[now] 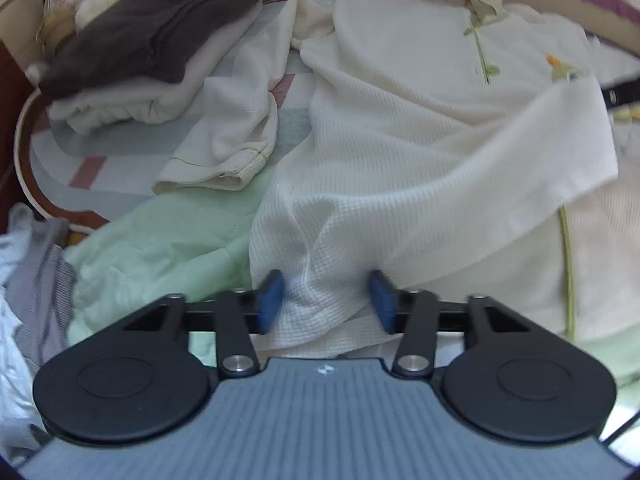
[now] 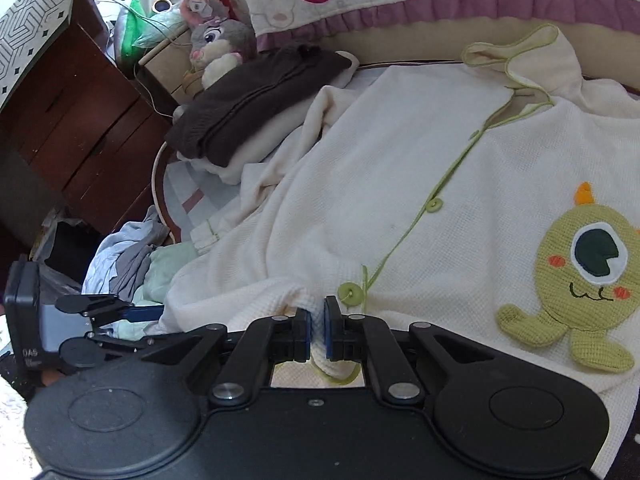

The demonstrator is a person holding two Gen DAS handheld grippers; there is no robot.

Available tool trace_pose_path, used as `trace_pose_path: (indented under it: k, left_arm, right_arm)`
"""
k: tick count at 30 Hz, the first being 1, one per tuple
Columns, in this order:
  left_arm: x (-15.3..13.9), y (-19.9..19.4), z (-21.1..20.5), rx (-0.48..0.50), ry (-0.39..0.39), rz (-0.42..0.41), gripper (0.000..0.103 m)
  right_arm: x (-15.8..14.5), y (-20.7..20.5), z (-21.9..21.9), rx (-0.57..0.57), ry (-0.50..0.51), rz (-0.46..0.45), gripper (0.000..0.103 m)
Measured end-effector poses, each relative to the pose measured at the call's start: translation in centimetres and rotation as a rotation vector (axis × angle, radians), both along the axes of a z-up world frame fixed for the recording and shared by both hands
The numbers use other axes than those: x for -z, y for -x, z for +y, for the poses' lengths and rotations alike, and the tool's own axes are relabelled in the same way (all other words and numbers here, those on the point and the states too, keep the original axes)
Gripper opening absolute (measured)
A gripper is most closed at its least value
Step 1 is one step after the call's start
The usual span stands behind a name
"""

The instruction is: Fold clothes

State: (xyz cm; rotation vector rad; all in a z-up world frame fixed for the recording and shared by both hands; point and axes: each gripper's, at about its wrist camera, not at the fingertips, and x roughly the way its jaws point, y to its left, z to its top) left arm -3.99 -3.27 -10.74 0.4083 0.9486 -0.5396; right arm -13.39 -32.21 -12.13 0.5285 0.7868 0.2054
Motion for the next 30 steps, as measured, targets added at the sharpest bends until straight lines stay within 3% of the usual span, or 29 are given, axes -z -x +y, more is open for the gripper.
trace_pose_path:
  k: [2,5,10,15,17,20,23,27,29,30]
  left_arm:
    - [-0.7,-0.2,0.5,-0.014,0.028,0.003,0.007]
    - [-2.1,-0.1,1.9,-0.069,0.097,0.009,0.004]
    - [-4.5,-0.5,6.3,-0.255,0.264,0.062,0.004]
    - [-5.8,-1.6,10.1,-0.413,0.37,0.081,0.003]
    - [-4.8,-1.9,10.6,-0.468,0.352,0.106,0.003]
    - [-1.9,-2.6,10.0,-0.496,0.233,0.153,0.004]
    - [-0.8,-2.7,9.4,-0.503,0.184,0.163,0.004]
    - [-2.7,-2.5,8.9,-0.439,0.127,0.084,0.012]
    - [-4.0,-2.4,9.0,-0.413,0.123,0.034,0.023]
    - [-4.5,-2.5,9.1,-0.406,0.124,0.011,0.028]
  right_arm:
    - [0.0,0.1,0.3,-0.016,0.0,-0.009,0.009]
    - [-0.5,0.2,0.9,-0.071,-0.035,-0.048,0.009]
    - [-1.7,2.7,2.0,-0.191,-0.177,-0.122,0.009]
    - [-1.8,3.7,4.6,-0.303,-0.165,-0.118,0.008]
    - [-1.2,2.7,6.2,-0.356,-0.078,-0.016,0.008]
    - [1.0,1.6,7.8,-0.355,0.044,0.14,0.008]
    - [0.0,1.5,8.1,-0.378,0.048,0.123,0.009]
    - [-1.7,0.9,7.7,-0.419,0.032,0.126,0.014]
    - [-2.6,1.1,7.0,-0.434,0.031,0.122,0.018]
    - [-3.2,1.0,6.2,-0.43,0.001,0.105,0.025]
